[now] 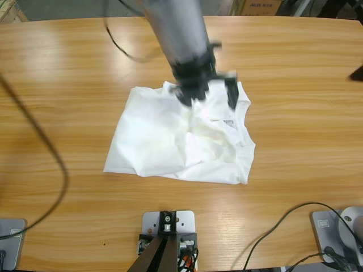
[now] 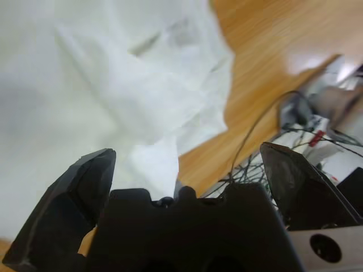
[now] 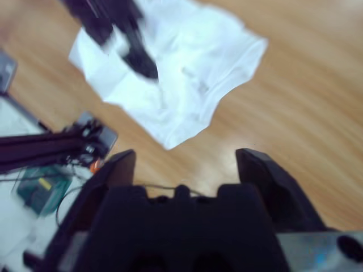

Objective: Fold clothes

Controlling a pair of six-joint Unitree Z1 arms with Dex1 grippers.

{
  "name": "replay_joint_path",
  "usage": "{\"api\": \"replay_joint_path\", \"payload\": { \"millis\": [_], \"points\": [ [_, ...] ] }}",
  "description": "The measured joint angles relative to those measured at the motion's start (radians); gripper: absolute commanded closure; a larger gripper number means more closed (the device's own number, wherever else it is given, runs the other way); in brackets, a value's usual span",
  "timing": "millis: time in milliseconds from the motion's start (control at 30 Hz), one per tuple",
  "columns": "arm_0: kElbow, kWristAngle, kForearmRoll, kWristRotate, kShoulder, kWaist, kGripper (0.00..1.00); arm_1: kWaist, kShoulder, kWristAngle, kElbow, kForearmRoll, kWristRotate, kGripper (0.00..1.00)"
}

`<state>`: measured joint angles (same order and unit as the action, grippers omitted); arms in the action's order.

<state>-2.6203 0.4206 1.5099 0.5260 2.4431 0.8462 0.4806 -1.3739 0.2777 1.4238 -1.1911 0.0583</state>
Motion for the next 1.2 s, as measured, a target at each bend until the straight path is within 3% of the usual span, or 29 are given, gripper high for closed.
{"api": "replay_joint_path", "payload": {
  "millis": [67,200,400,600,867,1067,1100,1133,1200],
  "points": [
    [0.0,-0.003,0.0,-0.025,-0.053,-0.025,0.004,0.0,-0.015,0.011,0.0,0.01,-0.017,0.334],
    [0.0,-0.004,0.0,-0.078,-0.143,-0.058,0.004,0.002,-0.019,0.019,-0.019,0.051,-0.023,0.203],
    [0.005,-0.007,0.0,-0.1,-0.23,-0.114,0.004,0.061,-0.1,0.058,-0.183,0.28,0.072,0.197],
    [0.131,-0.051,0.0,-0.126,-0.313,-0.136,0.004,0.134,-0.273,0.037,-0.243,0.448,0.147,0.195],
    [0.227,-0.084,0.0,-0.15,-0.355,-0.147,0.004,0.139,-0.404,-0.088,-0.256,0.491,0.151,0.169],
    [0.23,-0.085,0.0,-0.153,-0.355,-0.149,0.004,0.139,-0.465,-0.096,-0.256,0.503,0.132,0.168],
    [0.23,-0.085,0.0,-0.154,-0.355,-0.149,0.004,0.139,-0.476,-0.096,-0.256,0.507,0.129,0.205],
    [0.23,-0.085,0.0,-0.155,-0.355,-0.15,0.004,0.139,-0.481,-0.096,-0.256,0.508,0.128,0.336],
    [0.23,-0.085,0.0,-0.156,-0.355,-0.152,0.004,0.139,-0.493,-0.093,-0.256,0.511,0.127,0.719]
  ]
}}
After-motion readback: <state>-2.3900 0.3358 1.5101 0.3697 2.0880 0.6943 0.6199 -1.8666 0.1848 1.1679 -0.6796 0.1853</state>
